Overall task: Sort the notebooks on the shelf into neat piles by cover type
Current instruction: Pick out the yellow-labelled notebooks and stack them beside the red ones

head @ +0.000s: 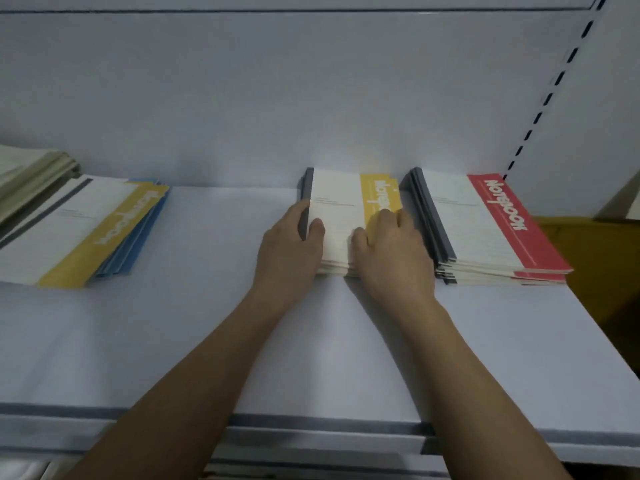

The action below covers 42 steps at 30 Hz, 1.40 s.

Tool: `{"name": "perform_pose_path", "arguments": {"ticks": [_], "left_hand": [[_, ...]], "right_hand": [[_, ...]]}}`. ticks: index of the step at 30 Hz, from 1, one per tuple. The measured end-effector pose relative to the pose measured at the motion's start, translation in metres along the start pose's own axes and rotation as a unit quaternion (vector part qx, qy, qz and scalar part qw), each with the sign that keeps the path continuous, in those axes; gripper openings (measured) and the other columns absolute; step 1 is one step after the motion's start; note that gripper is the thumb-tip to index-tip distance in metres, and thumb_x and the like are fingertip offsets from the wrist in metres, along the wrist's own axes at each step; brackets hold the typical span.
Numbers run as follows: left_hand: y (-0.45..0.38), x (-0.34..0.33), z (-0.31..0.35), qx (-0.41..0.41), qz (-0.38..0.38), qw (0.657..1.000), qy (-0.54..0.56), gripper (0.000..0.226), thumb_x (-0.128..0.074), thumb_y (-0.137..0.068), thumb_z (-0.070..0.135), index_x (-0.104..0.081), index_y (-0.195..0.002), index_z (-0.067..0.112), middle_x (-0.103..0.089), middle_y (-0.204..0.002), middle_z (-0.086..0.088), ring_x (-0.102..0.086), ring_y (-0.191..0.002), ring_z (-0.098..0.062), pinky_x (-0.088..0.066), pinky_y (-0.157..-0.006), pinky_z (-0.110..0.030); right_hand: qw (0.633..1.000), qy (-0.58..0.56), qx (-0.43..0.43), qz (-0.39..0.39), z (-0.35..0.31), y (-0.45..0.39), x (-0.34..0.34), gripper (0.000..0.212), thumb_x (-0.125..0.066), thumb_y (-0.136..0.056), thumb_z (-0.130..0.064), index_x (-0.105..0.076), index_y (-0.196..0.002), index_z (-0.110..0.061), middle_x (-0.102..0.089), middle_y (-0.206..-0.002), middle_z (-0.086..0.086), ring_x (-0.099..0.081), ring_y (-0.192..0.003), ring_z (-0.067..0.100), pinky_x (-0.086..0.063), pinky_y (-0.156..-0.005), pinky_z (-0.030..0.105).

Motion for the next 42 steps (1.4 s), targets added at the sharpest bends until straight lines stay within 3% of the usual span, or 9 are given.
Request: {"name": "perform_pose_path", "arguments": {"ticks": [13,19,23,28,31,35,38,40,42], "left_hand": [[0.002,0.076,0.007,-0.114,-0.002,0.983,-0.146,0.037,-0.047,-0.097,0.03,-0.054,-0.132,0.022,-0.057,-0.135,0.002,-0.043,-0.13,-0.019,-0.033,-0.105,-0.032],[-0.035,0.25,-0.058,-0.107,0.027,0.97,-0.218,0.043,-0.046,-0.091,0.039,-0.057,-0.129,0.024,-0.061,-0.13,-0.004,-0.048,-0.126,-0.027,-0.038,-0.106,-0.04],[-0.06,0.351,-0.113,-0.082,0.02,0.969,-0.233,0.037,-0.047,-0.095,0.032,-0.057,-0.129,0.023,-0.06,-0.132,-0.001,-0.05,-0.124,-0.024,-0.04,-0.101,-0.035],[-0.054,0.388,-0.143,-0.118,-0.03,0.963,-0.239,0.034,-0.049,-0.096,0.03,-0.059,-0.127,0.019,-0.06,-0.132,-0.001,-0.052,-0.121,-0.021,-0.038,-0.098,-0.031],[-0.036,0.4,-0.138,-0.171,-0.026,0.975,-0.137,0.028,-0.051,-0.096,0.02,-0.066,-0.119,0.016,-0.064,-0.123,0.003,-0.055,-0.116,-0.014,-0.038,-0.1,-0.024],[-0.025,0.404,-0.142,-0.127,-0.045,0.991,0.003,0.022,-0.051,-0.093,0.016,-0.073,-0.094,0.02,-0.072,-0.092,0.007,-0.067,-0.078,-0.011,-0.054,-0.075,-0.022],[-0.02,0.39,-0.147,-0.038,-0.117,0.989,0.08,0.023,-0.048,-0.096,0.018,-0.07,-0.092,0.012,-0.072,-0.088,-0.01,-0.067,-0.061,-0.021,-0.06,-0.063,-0.032],[-0.013,0.378,-0.156,0.056,-0.187,0.969,0.152,0.03,-0.048,-0.1,0.031,-0.064,-0.106,0.006,-0.072,-0.094,-0.017,-0.071,-0.069,-0.029,-0.06,-0.068,-0.035],[-0.003,0.358,-0.161,0.153,-0.28,0.909,0.267,0.049,-0.046,-0.098,0.049,-0.054,-0.122,0.007,-0.071,-0.107,-0.02,-0.072,-0.085,-0.039,-0.06,-0.078,-0.039]], "right_hand": [[0.984,-0.086,0.091,0.125,-0.09,0.019,0.031,0.03,-0.048,-0.095,-0.015,-0.061,-0.121,-0.007,-0.058,-0.124,0.01,-0.056,-0.109,0.027,-0.042,-0.087,0.034],[0.976,-0.134,0.173,0.018,-0.26,0.062,-0.054,0.031,-0.05,-0.096,-0.032,-0.061,-0.121,-0.016,-0.059,-0.122,0.001,-0.052,-0.114,0.02,-0.042,-0.091,0.033],[0.963,-0.002,0.256,-0.088,-0.369,0.087,-0.119,0.061,-0.047,-0.09,-0.061,-0.047,-0.137,-0.022,-0.045,-0.142,-0.002,-0.038,-0.131,0.021,-0.036,-0.101,0.039],[0.959,0.084,0.238,-0.132,-0.384,0.099,-0.149,0.077,-0.026,-0.079,-0.081,-0.045,-0.124,-0.021,-0.044,-0.136,-0.003,-0.032,-0.132,0.022,-0.028,-0.107,0.042],[0.956,0.091,0.238,-0.142,-0.376,0.12,-0.143,0.097,-0.027,-0.073,-0.088,-0.031,-0.144,-0.022,-0.026,-0.155,-0.005,-0.016,-0.144,0.017,-0.015,-0.116,0.039],[0.952,0.064,0.208,-0.214,-0.369,0.129,-0.131,0.088,-0.035,-0.083,-0.077,-0.025,-0.151,-0.022,-0.02,-0.16,-0.005,-0.013,-0.147,0.014,-0.011,-0.116,0.029],[0.962,-0.121,0.149,-0.194,-0.368,0.113,-0.105,0.021,-0.046,-0.1,-0.035,-0.063,-0.111,-0.033,-0.063,-0.114,-0.012,-0.054,-0.108,0.011,-0.036,-0.087,0.02],[0.97,-0.167,0.124,-0.124,-0.368,0.101,-0.082,0.033,-0.043,-0.101,-0.027,-0.051,-0.069,-0.029,-0.052,-0.068,-0.017,-0.047,-0.068,0.006,-0.034,-0.063,0.024],[0.973,-0.187,0.113,-0.071,-0.373,0.095,-0.064,0.041,-0.042,-0.101,-0.026,-0.036,-0.061,-0.025,-0.039,-0.055,-0.011,-0.034,-0.051,0.005,-0.028,-0.054,0.024]]}}
Point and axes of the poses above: each hand's wrist, its own y-axis away from the middle knuckle, its own x-axis out of the back of the hand, z = x × y, the point moved 9 cm from there along -y, towards the middle knuckle
